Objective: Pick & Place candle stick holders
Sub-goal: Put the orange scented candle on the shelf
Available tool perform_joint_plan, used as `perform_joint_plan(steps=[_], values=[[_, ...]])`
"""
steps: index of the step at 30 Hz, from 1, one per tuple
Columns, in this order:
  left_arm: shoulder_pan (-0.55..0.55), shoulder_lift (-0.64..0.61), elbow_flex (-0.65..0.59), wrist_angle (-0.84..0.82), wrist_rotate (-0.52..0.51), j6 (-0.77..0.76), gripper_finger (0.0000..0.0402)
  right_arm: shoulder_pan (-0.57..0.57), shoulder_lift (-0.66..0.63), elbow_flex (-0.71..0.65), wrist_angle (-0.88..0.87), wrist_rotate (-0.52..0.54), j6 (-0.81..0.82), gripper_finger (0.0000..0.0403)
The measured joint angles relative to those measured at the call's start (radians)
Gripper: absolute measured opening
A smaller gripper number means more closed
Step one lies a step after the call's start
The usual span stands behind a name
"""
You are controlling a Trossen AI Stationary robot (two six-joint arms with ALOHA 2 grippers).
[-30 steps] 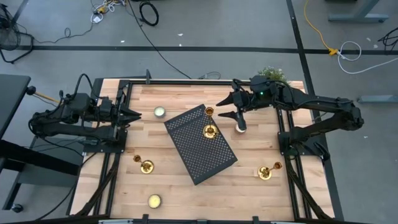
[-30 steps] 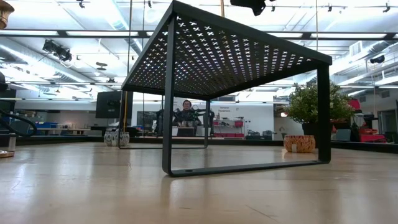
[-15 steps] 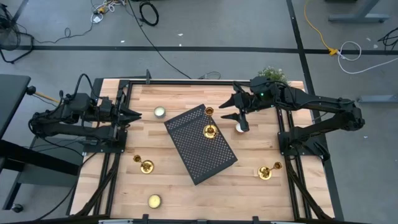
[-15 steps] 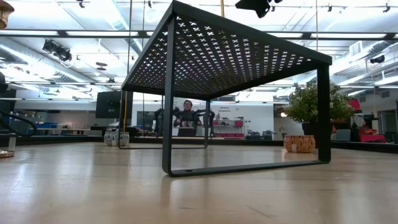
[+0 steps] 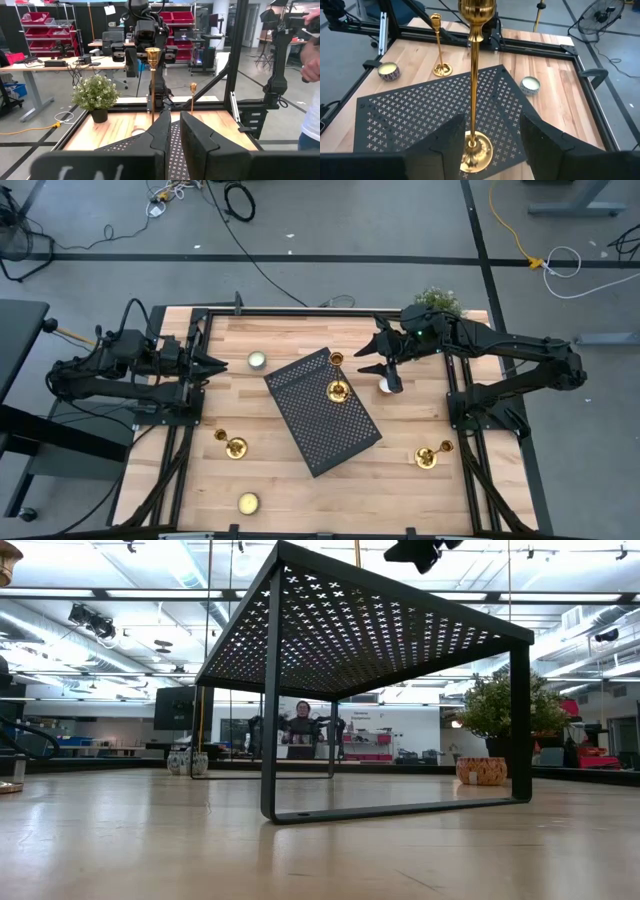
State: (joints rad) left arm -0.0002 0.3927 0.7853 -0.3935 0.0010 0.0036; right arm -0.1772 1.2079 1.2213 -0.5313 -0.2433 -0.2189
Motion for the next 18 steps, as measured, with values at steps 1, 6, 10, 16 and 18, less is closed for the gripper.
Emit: perform_joint_plan(steps=[1,6,10,16,18], values=[[0.0,0.0,0.0,0.0,0.0,0.0,0.0046,0.0,0.0,0.0,-0.005,0.0,0.0,0.019],[0.0,0.0,0.0,0.0,0.0,0.0,0.0046,0.001,0.0,0.0,-0.031,0.0,0.0,0.019],[0.0,0.0,0.0,0.0,0.0,0.0,0.0046,0.001,0.0,-0.001,-0.047,0.0,0.0,0.019],[0.0,0.0,0.0,0.0,0.0,0.0,0.0046,0.001,0.0,-0.003,-0.068,0.0,0.0,0.019],[0.0,0.0,0.0,0.0,0.0,0.0,0.0046,0.001,-0.004,-0.021,-0.06,0.0,0.0,0.019]])
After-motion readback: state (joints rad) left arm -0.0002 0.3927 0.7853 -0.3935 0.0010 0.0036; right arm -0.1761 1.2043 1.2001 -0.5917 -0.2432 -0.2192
